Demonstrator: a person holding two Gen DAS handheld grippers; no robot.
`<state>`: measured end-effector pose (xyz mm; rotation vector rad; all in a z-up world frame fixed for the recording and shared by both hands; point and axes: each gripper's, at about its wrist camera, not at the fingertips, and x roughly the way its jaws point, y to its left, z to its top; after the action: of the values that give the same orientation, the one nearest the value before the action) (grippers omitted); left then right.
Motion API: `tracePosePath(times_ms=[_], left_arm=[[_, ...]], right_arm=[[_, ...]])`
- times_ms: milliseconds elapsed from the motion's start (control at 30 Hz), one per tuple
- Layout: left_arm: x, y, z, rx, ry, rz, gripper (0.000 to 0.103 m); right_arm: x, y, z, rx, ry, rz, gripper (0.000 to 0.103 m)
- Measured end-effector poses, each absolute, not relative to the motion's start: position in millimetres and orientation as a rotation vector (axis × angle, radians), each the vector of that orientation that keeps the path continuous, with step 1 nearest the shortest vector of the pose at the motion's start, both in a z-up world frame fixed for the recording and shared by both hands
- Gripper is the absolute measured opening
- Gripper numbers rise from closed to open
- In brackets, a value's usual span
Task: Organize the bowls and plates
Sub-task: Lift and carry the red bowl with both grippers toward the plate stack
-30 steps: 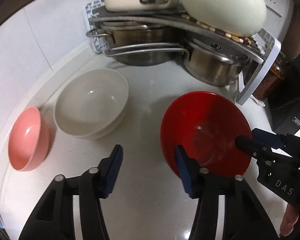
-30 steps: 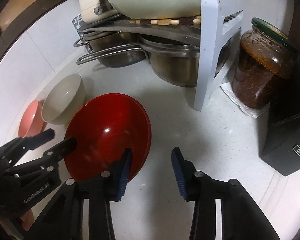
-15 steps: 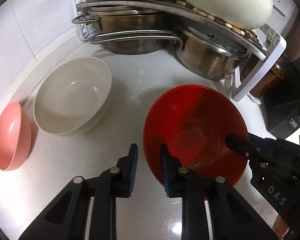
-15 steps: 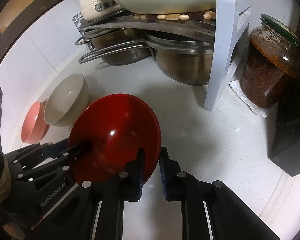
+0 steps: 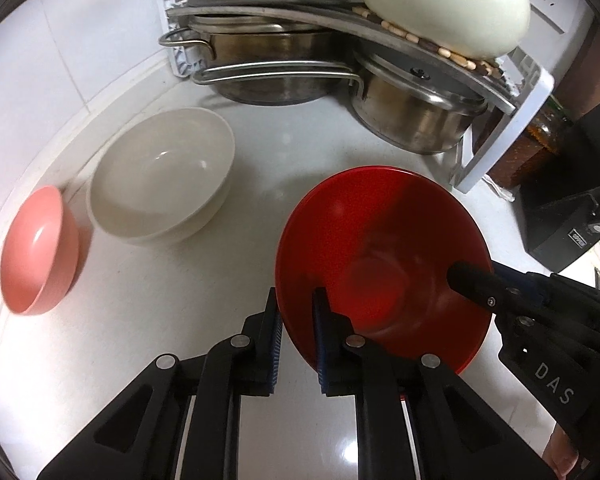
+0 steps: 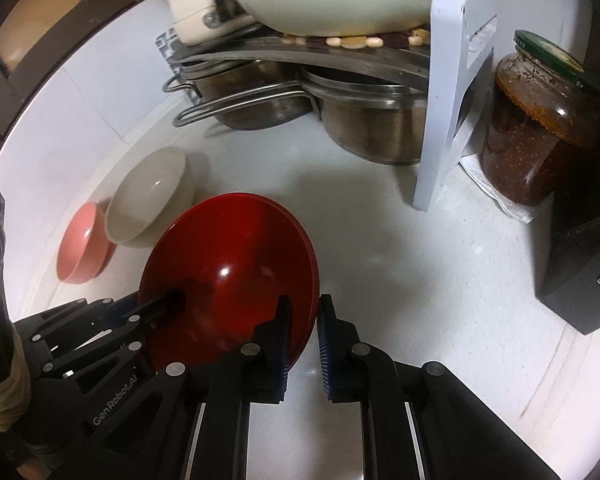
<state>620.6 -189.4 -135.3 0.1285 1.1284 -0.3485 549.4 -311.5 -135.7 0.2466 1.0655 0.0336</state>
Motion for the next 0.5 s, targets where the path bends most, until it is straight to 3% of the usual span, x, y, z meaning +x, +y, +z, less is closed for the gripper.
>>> tracePosePath(times_ms=[500], left_arm=[[539, -136, -96, 0.034, 1.073, -0.244, 0.016]], right_arm=[[491, -263, -109, 0.165, 1.042, 0.148, 0.014]])
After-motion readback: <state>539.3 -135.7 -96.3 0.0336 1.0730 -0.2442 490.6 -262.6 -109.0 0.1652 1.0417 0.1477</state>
